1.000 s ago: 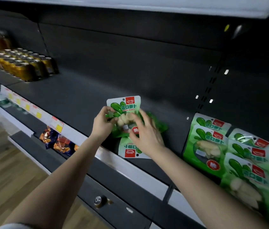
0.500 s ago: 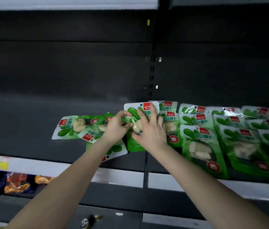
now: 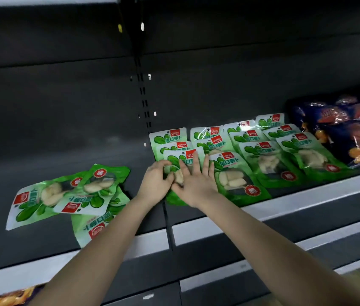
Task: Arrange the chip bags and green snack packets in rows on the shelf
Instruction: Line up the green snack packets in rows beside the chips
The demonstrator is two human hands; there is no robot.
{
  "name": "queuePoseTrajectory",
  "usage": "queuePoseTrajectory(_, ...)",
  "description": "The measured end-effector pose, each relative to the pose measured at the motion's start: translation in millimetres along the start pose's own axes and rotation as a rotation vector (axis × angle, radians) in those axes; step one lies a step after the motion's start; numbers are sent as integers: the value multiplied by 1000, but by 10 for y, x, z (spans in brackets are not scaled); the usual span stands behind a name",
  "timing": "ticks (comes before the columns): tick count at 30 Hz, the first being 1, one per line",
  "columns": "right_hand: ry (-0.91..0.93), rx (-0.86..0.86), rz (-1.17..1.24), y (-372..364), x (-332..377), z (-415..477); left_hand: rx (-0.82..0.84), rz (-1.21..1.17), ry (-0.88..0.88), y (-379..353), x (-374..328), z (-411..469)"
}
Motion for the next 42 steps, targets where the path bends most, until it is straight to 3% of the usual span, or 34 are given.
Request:
queuePoseTrajectory(11, 97, 87, -50, -53, 35, 135, -149, 87, 93, -3, 133, -23)
queuePoseTrajectory(19, 167, 94, -35, -5, 64, 82, -152, 44, 76, 29, 87, -28)
queuePoseTrajectory(28, 75, -84, -2, 39, 183, 26, -128, 47, 68, 24, 84, -29)
queuePoseTrajectory(36, 109, -40, -90, 42, 188, 138, -143, 19, 73, 32, 88, -31)
queuePoseTrajectory(42, 79, -26, 28, 1, 141, 230, -139, 4, 71, 25, 75, -35)
Point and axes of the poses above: each hand's wrist, its own z-axis towards the middle knuckle, its own y-axis out of the back of the hand, x = y × z, the point moved 5 cm from there along z, towards the middle knuckle, and after that the axes turned 12 degrees about -x, right-handed, at the moved point
